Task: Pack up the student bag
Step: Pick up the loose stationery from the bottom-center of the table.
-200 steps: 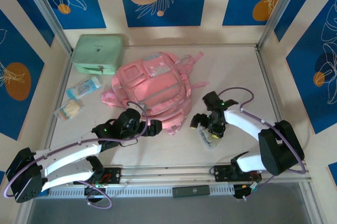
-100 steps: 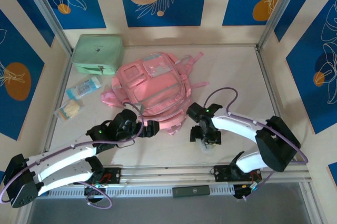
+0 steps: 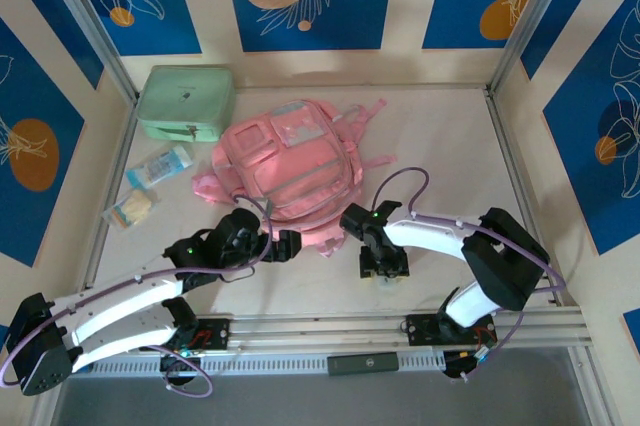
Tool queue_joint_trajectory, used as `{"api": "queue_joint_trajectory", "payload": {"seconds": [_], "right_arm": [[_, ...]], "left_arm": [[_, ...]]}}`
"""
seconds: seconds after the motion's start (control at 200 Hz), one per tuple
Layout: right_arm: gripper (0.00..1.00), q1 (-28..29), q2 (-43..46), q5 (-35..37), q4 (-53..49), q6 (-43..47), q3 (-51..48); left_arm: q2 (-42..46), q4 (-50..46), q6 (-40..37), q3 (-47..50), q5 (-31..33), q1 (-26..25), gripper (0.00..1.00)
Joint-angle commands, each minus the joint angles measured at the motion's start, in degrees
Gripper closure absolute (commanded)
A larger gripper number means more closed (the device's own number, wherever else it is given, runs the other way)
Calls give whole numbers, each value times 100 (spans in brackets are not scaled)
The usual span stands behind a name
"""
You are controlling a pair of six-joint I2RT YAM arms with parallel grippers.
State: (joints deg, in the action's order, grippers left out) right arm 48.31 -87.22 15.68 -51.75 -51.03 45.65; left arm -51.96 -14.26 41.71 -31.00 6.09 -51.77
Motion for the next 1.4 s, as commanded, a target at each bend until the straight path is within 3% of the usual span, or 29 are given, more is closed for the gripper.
{"api": "queue_joint_trajectory", "payload": {"seconds": [0.0, 0.2, 0.445, 0.825, 1.01, 1.19, 1.396], "right_arm": [[38, -15, 0, -351, 174, -109, -64], [49, -128, 112, -374, 190, -168, -170], [54, -227, 358, -486, 330, 3, -223], [57, -786, 1613, -500, -273, 329, -146], [57, -1364, 2259, -1093, -432, 763, 190], [57, -1741, 2258, -1585, -457, 1173, 565], [57, -1712, 1838, -1748, -609, 1417, 1137]], "left_arm": [[-24, -77, 28, -50, 26, 35, 0], [-68, -21, 39, -59, -10, 43, 0], [-150, -92, -151, -290, -176, 111, 1], [-701, -1522, -2057, -1790, 415, 396, 1], [-1465, -1636, -3122, -2392, 463, 873, 1], [-2210, -1147, -4327, -2708, 517, 998, 0], [-3049, -427, -5312, -2908, -406, 1077, 1]]}}
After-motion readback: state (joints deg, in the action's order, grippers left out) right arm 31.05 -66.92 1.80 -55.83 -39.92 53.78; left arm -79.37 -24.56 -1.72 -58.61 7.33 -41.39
